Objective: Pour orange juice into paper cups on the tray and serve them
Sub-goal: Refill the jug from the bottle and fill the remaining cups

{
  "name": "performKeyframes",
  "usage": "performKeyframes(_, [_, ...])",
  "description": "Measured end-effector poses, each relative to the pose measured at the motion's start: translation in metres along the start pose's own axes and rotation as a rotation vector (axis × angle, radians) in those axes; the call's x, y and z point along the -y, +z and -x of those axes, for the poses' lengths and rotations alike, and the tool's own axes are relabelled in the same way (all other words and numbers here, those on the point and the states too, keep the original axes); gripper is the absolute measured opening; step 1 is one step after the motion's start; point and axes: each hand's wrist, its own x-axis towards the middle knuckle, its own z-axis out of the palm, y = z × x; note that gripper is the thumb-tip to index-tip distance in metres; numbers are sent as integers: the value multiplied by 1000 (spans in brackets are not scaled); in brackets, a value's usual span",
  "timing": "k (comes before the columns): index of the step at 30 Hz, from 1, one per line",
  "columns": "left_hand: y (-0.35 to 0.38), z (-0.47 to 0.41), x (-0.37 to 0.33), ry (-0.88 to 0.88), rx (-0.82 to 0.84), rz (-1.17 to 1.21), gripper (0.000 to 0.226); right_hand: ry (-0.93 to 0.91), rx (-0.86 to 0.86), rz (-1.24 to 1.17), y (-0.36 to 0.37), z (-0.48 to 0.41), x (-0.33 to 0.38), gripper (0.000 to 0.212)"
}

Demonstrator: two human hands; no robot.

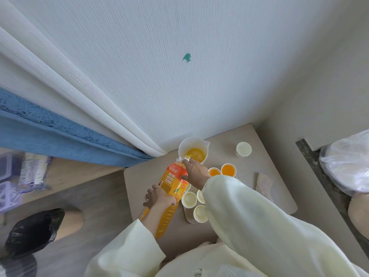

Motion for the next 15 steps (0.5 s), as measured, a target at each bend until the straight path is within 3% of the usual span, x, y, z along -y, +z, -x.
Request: performKeyframes(15, [-2,-1,-1,10,-6,-18,93,14,-7,-5,1,-1,0,64])
